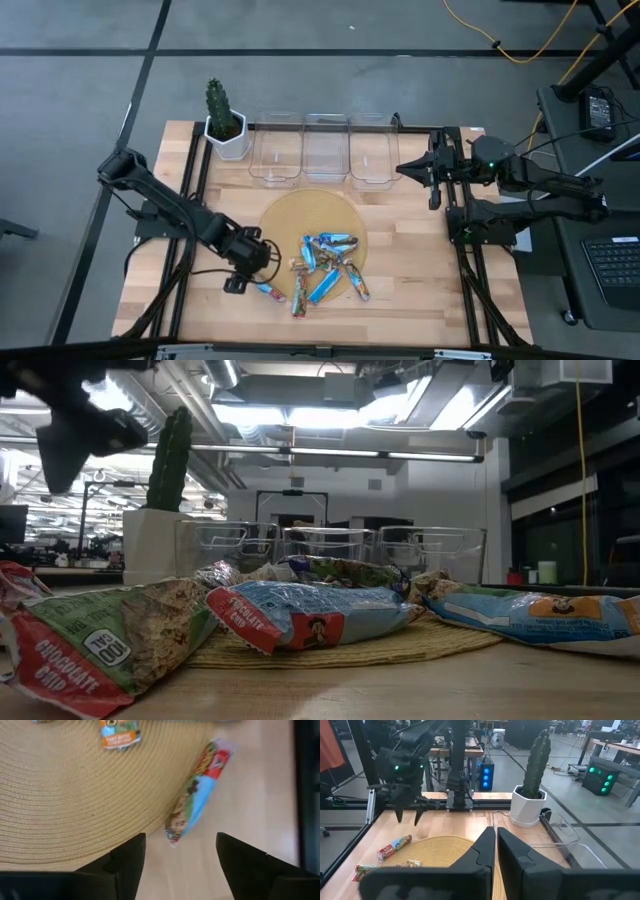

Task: Pick and place Granola Bars by type
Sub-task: Put the red granola bar into the left transparent bin

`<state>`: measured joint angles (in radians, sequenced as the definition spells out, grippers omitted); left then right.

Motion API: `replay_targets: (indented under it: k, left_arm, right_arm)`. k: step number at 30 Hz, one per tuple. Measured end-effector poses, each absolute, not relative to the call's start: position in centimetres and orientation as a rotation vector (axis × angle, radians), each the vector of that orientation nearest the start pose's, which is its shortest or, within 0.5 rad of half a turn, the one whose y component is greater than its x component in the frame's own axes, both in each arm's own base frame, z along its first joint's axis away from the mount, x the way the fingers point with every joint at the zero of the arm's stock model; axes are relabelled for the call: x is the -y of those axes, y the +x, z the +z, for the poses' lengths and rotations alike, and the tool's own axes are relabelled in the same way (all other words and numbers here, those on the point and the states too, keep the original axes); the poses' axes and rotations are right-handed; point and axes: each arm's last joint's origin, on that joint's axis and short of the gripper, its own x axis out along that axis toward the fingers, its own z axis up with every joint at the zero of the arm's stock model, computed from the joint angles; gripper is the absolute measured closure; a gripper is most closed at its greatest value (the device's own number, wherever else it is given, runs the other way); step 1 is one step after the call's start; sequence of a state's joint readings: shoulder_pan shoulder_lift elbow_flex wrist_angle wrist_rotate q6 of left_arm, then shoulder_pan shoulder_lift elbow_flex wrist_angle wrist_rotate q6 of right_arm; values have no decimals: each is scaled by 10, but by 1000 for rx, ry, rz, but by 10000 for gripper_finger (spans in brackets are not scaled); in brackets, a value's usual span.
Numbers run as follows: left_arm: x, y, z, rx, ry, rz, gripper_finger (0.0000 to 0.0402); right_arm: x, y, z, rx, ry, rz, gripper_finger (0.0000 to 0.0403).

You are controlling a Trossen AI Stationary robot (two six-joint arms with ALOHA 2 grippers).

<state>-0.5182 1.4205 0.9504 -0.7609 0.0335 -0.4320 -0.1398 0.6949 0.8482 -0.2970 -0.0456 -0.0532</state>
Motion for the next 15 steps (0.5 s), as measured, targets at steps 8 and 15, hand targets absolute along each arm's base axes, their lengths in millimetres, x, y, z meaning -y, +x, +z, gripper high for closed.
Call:
replay_targets:
  k: [8,15]
  left_arm:
    - [147,229,181,-1402,21,-190,160]
    - [158,233,161,-1425,57,-194,159]
  right_arm:
    - [19,145,355,-146,-42,-90,379]
    - [19,145,355,-147,-43,-90,379]
